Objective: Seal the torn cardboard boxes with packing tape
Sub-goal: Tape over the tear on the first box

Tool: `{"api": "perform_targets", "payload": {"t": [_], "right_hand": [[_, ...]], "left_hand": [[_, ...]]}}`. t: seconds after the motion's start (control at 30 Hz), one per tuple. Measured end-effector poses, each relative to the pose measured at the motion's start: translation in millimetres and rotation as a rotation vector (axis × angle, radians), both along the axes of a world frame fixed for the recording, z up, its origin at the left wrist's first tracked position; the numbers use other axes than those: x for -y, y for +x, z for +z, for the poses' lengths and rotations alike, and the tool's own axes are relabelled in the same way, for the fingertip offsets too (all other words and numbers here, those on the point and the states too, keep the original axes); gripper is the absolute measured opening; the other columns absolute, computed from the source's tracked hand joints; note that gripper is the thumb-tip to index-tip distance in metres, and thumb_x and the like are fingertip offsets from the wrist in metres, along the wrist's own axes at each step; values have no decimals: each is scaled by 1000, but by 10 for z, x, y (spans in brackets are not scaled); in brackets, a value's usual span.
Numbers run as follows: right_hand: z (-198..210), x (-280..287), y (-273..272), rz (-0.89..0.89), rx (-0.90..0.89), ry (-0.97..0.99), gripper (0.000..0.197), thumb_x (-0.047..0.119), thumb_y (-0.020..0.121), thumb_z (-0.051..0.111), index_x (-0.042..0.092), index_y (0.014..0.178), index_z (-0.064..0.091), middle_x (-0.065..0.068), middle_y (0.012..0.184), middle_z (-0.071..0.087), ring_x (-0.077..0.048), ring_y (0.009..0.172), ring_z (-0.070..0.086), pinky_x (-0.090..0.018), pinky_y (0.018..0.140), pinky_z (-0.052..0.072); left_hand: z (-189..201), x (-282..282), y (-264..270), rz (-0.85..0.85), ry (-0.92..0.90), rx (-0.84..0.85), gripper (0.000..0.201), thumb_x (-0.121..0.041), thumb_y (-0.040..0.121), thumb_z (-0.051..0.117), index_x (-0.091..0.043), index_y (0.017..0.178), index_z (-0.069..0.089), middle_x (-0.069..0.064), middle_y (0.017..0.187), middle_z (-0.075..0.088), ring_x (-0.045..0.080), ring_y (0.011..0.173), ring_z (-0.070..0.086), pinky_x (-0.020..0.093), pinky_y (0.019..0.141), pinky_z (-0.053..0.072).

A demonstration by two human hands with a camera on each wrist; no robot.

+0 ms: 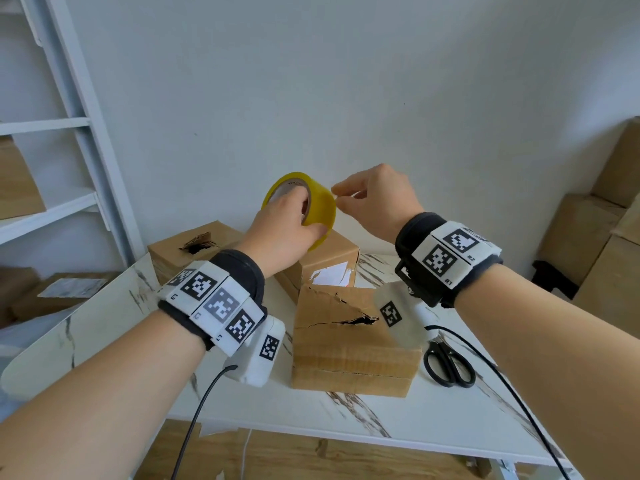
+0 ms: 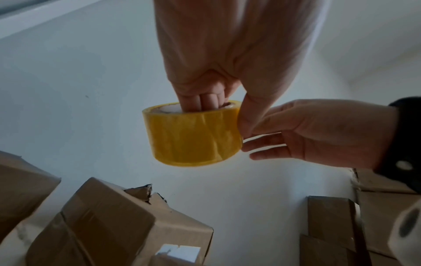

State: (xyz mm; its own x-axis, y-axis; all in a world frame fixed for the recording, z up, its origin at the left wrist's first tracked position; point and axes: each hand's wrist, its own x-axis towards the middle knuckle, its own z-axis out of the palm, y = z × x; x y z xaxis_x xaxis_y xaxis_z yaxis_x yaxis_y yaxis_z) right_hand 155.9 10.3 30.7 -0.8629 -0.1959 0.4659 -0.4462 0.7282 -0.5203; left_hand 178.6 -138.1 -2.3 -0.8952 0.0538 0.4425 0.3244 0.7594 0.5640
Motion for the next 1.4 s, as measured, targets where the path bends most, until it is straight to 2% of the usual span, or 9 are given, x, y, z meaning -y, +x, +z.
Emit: {"api": "perform_targets", "payload": {"t": [0.23,0.33,0.43,0.63,0.8,0.9,1.07,1.23,1.4], "right_hand": [[-93,50,-1,13,-56,-175,11,11,79,71,13,88,76,-3,87,73,-17,84,67,-35,82,54],[-97,89,12,57,-65,-205,20,20,83,68,22,102,73,4,100,71,-12,92,64,-29,86,51],[-60,160,25,92,-61,-219,18,21,86,65,22,102,74,3,103,71,-12,98,63,-29,89,50],[-32,168,62,105,-75,-268,1,15,77,73,14,77,75,3,72,67,-11,73,63,-26,71,53],[-25,200,53,87,-79,-298,9,19,75,76,14,83,75,4,75,68,-11,76,64,-23,71,53],[25,209,82,82,-105,-257,2,13,74,73,15,74,73,5,68,66,-10,71,63,-22,65,51],[66,239,64,72,-153,-233,10,10,71,68,19,75,71,9,67,63,-9,70,60,-15,62,47],[62,234,41,78,-177,-293,8,13,73,71,21,74,69,4,72,67,-9,70,61,-15,63,48],[49,214,-2,90,-144,-347,9,16,73,74,22,76,69,5,73,66,-7,68,59,-14,63,47]], "left_hand": [[-10,-23,7,-78,297,83,27,-18,84,67,-12,110,59,1,104,68,18,97,63,33,82,53],[2,-48,36,-116,301,92,27,-17,85,67,-15,110,58,-3,104,66,14,97,62,23,77,49],[19,-86,43,-130,310,104,31,-14,84,67,-14,114,57,0,107,66,16,101,61,32,85,51],[15,-62,60,-115,310,116,30,-15,85,66,-11,114,59,4,108,67,20,101,62,40,89,51],[26,-92,77,-135,278,110,32,-14,85,65,-12,117,58,7,106,67,21,100,61,43,90,49],[54,-85,79,-131,288,105,30,-14,85,66,-14,114,58,4,106,66,19,101,61,41,90,50],[128,-102,79,-142,217,69,19,-14,86,62,-23,101,55,3,100,65,21,97,60,32,78,47],[153,-100,94,-125,261,47,19,-16,86,64,-14,104,61,11,102,69,26,96,64,46,86,51],[131,-76,101,-155,350,43,13,-14,86,65,-23,95,64,-4,89,72,16,88,68,32,77,55]]}}
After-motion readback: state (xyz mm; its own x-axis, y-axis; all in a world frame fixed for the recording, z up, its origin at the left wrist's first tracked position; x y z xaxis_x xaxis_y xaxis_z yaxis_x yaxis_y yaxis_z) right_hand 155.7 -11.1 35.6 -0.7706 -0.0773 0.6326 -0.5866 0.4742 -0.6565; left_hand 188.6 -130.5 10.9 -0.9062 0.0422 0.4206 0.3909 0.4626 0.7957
